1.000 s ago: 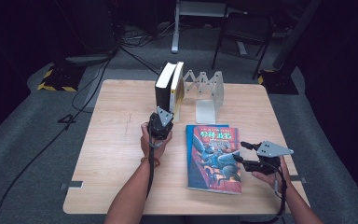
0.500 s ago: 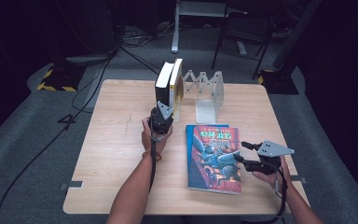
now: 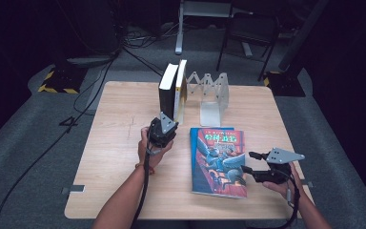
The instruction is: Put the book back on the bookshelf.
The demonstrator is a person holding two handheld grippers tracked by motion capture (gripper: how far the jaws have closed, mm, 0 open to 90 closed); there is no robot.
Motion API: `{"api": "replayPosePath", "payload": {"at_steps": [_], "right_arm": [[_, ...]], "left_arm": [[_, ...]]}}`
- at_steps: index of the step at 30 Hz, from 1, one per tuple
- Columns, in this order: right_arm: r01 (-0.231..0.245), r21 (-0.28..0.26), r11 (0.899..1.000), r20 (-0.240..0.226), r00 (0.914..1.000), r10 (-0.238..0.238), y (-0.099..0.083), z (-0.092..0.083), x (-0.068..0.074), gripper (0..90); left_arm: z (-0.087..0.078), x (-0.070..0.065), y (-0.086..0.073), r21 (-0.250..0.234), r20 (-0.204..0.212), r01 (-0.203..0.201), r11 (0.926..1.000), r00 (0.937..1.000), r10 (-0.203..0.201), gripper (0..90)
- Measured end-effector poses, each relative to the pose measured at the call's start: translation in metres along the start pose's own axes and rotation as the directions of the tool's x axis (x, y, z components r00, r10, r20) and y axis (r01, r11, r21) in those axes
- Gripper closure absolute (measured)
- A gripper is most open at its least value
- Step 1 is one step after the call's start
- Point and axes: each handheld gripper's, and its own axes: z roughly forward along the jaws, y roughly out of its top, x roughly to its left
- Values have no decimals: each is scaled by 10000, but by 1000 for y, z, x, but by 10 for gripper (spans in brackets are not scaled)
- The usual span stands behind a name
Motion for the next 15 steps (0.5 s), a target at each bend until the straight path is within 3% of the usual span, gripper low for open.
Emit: {"api": "replayPosePath", "payload": {"at_steps": [2,4,6,7,9,10,11,12,13,15], "right_arm": [[-101,68,9999,-118,9999,102,-2,-4,3,357],[-366,97,9993,-493,9981,370,-4,-10,6,343],[-506,155,9986,-593,9969,514,-5,-12,9,317],[-597,228,9980,-665,9959,611,-5,-12,11,310],[-545,492,9973,-640,9963,576,-6,-11,15,295],[-568,589,9966,-722,9955,610,-6,-10,16,288],[-641,681,9956,-861,9938,699,-5,-9,17,283],[-715,811,9941,-961,9922,792,-5,-8,17,274],[-715,811,9941,-961,9922,792,-5,-8,17,274],[-828,1184,9895,-1266,9871,978,-4,-1,18,257]], "left_arm": [[-7,-3,-6,196,347,-144,9997,9993,138,719],[-16,-9,-15,408,784,-502,9979,9958,469,684],[-23,-13,-23,533,1330,-612,9967,9897,536,664],[-23,-13,-23,533,1330,-612,9967,9897,536,643],[-33,-21,-37,842,1932,-1001,9914,9777,823,597],[-33,-21,-37,842,1932,-1001,9914,9777,823,577],[-37,-26,-43,1048,2188,-1294,9860,9702,1041,557],[-37,-26,-43,1048,2188,-1294,9860,9702,1041,539],[-39,-30,-47,1161,2329,-1564,9809,9643,1262,539],[-44,-37,-55,1348,2583,-1577,9782,9587,1190,500]]}}
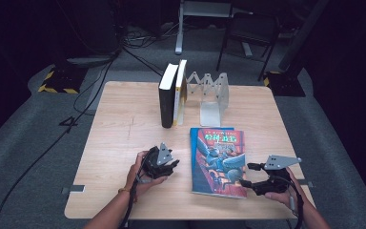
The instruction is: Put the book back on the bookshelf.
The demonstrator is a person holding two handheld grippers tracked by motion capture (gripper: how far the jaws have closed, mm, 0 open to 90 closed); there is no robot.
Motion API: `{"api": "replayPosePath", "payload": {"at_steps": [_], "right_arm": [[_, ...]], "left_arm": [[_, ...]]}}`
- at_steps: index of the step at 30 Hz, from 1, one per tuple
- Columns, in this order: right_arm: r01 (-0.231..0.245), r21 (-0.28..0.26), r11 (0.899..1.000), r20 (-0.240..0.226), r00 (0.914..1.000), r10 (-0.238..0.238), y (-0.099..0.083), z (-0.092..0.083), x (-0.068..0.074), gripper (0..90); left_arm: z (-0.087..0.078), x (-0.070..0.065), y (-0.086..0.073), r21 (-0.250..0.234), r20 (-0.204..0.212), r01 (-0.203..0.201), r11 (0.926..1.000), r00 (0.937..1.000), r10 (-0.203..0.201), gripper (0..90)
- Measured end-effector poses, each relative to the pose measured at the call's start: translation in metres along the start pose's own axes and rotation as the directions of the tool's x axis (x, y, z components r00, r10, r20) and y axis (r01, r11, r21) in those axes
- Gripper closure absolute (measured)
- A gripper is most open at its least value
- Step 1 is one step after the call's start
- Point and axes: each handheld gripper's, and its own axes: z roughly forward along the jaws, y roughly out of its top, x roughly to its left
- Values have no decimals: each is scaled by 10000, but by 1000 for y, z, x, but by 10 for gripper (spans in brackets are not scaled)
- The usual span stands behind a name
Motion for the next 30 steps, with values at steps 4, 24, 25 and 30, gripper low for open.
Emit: {"api": "replayPosePath", "payload": {"at_steps": [4,24,25,30], "right_arm": [[-324,713,9969,-99,9994,332,3,13,-3,206],[-1451,662,9872,223,9893,1439,14,29,-33,214],[-1454,638,9873,242,9893,1441,14,29,-33,243],[-1204,415,9919,419,9920,1187,16,28,-34,283]], "left_arm": [[-1,-11,-10,242,505,-69,9997,9987,57,463],[26,-3,-9,689,1996,240,9973,9792,-373,318],[28,-3,-8,710,1992,273,9971,9791,-410,309],[32,-3,-4,732,1913,311,9968,9805,-446,290]]}}
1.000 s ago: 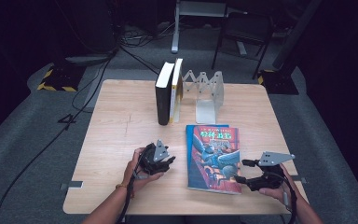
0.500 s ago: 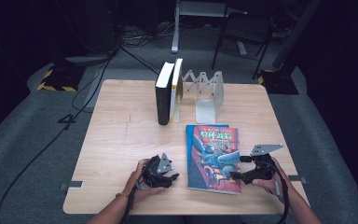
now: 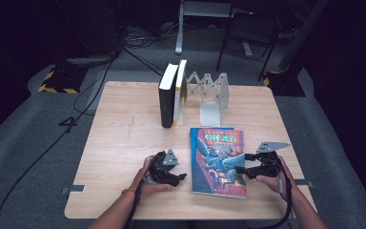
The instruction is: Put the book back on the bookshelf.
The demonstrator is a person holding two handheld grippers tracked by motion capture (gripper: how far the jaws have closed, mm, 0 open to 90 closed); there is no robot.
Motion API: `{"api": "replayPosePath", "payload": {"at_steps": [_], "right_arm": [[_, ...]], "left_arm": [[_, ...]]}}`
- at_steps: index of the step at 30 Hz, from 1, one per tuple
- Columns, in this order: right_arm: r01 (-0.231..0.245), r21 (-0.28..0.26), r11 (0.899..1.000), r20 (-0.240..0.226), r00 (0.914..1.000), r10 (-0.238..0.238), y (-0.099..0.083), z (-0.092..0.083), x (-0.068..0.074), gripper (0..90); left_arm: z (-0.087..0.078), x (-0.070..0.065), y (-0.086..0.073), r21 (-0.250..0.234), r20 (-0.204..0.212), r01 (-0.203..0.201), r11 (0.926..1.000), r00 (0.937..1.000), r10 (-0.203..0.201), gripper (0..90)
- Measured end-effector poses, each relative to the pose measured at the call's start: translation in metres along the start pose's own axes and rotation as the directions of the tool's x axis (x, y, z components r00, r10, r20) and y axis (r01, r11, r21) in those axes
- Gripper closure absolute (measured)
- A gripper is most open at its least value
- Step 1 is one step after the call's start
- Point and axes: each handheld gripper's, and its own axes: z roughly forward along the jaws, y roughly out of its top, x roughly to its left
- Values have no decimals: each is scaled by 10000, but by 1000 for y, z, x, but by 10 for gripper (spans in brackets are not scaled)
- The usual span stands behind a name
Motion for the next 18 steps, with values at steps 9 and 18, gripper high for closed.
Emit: {"api": "replayPosePath", "payload": {"at_steps": [9,18], "right_arm": [[257,-564,9981,-279,9992,-273,4,-3,3,418],[841,-555,9949,-562,9946,-873,9,1,13,566]], "left_arm": [[1,-1,1,16,-87,119,9999,9999,-118,289],[1,-4,1,-12,-248,223,9998,9994,-223,296]]}}
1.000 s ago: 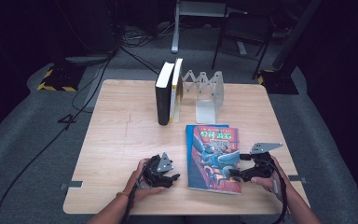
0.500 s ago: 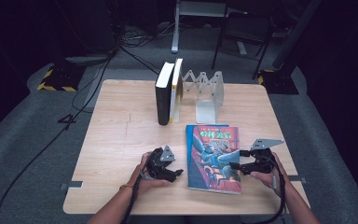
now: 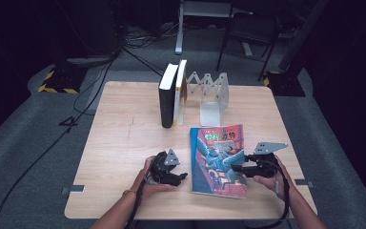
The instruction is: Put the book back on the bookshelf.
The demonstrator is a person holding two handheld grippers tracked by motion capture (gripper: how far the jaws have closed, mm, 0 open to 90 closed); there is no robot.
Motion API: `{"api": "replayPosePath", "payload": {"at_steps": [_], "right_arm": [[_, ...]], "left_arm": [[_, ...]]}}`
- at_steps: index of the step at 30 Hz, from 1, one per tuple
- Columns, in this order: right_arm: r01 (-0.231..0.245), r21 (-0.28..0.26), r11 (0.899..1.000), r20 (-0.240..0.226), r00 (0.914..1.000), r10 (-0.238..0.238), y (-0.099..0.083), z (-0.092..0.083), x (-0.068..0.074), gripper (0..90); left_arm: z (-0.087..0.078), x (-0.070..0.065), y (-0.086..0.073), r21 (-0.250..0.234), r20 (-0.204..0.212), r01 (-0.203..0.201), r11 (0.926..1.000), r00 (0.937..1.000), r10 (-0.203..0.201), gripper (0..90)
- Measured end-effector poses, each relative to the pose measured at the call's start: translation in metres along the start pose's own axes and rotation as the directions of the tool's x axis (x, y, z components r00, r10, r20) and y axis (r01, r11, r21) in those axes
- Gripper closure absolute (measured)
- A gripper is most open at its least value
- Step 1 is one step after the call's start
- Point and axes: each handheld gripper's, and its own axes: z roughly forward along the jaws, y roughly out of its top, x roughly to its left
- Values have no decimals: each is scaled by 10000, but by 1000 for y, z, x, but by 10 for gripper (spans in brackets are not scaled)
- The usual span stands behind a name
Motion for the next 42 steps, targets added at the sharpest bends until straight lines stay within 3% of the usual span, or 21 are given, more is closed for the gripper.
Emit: {"api": "replayPosePath", "payload": {"at_steps": [5,10,13,15,17,24,28,30,31,34,37,42], "right_arm": [[83,-368,9993,-283,9996,-94,1,-3,0,704],[277,-625,9977,-333,9990,-298,1,-4,2,746],[335,-711,9969,-410,9985,-364,0,-4,2,765],[297,-791,9964,-520,9981,-338,0,-4,1,772],[314,-818,9962,-555,9978,-360,0,-4,2,774],[671,-710,9952,-950,9927,-737,4,2,13,775],[850,-747,9936,-1053,9901,-926,8,6,18,779],[895,-751,9931,-1137,9887,-977,10,9,19,781],[895,-751,9931,-1137,9887,-977,10,9,19,781],[1029,-765,9917,-1163,9869,-1113,13,13,22,780],[1014,-798,9916,-1260,9858,-1109,13,14,20,780],[1177,-878,9892,-1311,9830,-1286,14,13,21,781]], "left_arm": [[1,0,1,8,-68,143,9999,9999,-143,306],[4,1,5,-90,-109,66,9999,9999,-67,337],[5,5,6,-109,-94,242,9996,9997,-243,358],[5,10,6,-206,131,408,9990,9991,-405,379],[5,11,7,-198,64,451,9988,9990,-450,391],[5,13,8,-153,200,240,9996,9995,-237,467],[4,14,7,-167,141,271,9995,9995,-268,514],[8,17,9,-221,-248,266,9994,9993,-271,519],[8,17,9,-221,-248,266,9994,9993,-271,521],[11,24,13,-234,-281,431,9988,9986,-438,522],[11,35,14,-375,-422,948,9948,9945,-964,519],[16,48,20,-546,-331,1021,9933,9940,-1040,598]]}}
